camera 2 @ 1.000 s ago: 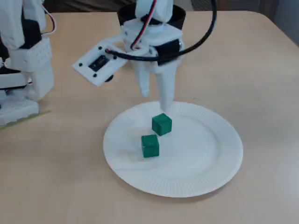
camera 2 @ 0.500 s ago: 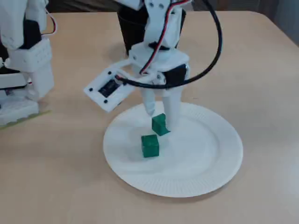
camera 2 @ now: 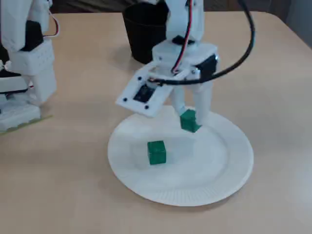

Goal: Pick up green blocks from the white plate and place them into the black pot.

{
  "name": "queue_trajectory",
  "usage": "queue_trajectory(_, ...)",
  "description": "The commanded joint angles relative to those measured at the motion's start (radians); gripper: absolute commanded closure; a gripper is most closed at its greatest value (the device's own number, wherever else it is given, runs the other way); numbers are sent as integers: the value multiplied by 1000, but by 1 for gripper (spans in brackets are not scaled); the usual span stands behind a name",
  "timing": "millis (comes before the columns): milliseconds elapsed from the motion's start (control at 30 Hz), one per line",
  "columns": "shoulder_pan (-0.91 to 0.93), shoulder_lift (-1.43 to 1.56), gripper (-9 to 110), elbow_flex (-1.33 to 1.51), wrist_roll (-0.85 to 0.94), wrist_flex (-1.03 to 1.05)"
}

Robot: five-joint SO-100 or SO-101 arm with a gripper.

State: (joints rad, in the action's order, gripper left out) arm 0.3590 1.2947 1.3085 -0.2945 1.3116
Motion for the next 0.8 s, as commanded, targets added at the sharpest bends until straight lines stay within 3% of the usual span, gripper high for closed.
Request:
queue_trajectory(0, -35, 87, 104, -245, 195, 12)
queue_trajectory(233, -299, 362, 104, -353, 541, 12)
queue_trajectory(467, -690, 508, 104, -311, 448, 74)
queue_trajectory(533, -792, 569, 104, -173, 403, 14)
queue_trajectory(667, -925, 836, 104, 367, 264, -314)
queue_trajectory(767, -973, 881, 104, 568, 259, -387)
